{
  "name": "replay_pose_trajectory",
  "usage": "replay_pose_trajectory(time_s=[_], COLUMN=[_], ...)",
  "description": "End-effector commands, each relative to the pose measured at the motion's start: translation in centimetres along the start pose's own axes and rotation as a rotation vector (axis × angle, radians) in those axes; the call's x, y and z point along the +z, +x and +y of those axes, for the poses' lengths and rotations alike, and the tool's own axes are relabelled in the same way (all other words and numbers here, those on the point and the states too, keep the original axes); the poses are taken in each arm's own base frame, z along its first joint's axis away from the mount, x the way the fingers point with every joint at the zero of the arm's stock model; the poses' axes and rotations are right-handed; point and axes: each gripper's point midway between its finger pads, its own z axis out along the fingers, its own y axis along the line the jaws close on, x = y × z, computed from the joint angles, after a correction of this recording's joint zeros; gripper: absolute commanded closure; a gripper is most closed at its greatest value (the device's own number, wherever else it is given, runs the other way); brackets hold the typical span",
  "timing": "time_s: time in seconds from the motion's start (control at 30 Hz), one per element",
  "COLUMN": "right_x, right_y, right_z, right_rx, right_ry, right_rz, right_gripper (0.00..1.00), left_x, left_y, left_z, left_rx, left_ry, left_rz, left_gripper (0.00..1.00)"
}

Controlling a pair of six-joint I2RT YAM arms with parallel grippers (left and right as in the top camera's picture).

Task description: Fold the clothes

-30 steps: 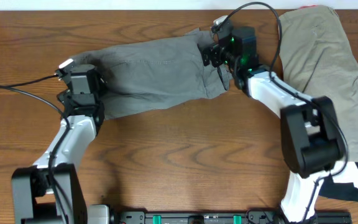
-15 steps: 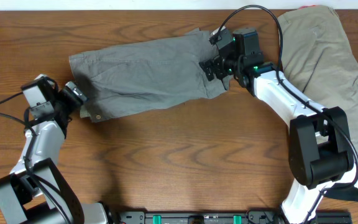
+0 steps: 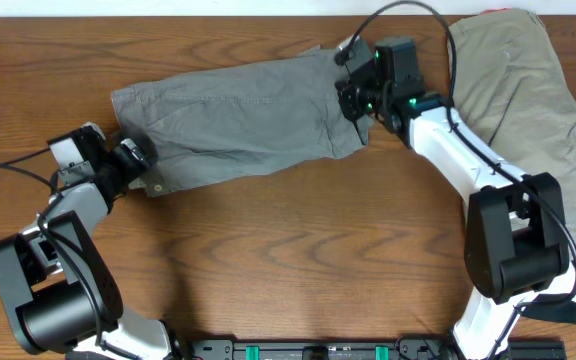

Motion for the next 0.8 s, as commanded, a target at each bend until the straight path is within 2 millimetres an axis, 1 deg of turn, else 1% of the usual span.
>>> replay_pose_trajectory(time_s=[0.0, 0.1, 0.23, 0.4, 0.63, 0.77], right_x=[-0.6, -0.1, 0.2, 0.2, 0.1, 0.1], right_y=[-2.7, -2.2, -1.4, -0.9, -0.3, -0.1], right_z=[1.0, 1.2, 1.7, 1.8, 1.5, 1.1], right_rx=[-0.047, -0.043, -0.038, -0.033, -0.025, -0.023], right_ry=[-0.044, -0.050, -0.062, -0.067, -0.050, -0.026], right_rz=[-0.044, -0.024, 0.006, 0.025, 0.052, 0.063], right_gripper=[0.97, 0.97, 0.97, 0.98, 0.97, 0.98], left_x=[-0.2, -0.2, 0.5, 1.6, 1.9, 2.6], left_y=[-2.6, -3.0, -2.5, -1.4, -0.9, 0.8], left_z=[-1.4, -2.1, -2.8, -2.4, -2.2, -2.2], left_rx=[0.036, 0.061, 0.089, 0.082, 0.078, 0.074], left_ry=[0.036, 0.052, 0.066, 0.060, 0.056, 0.050], left_rz=[-0.052, -0.059, -0.047, -0.009, 0.008, 0.064], left_gripper=[0.14, 0.14, 0.14, 0.14, 0.14, 0.14])
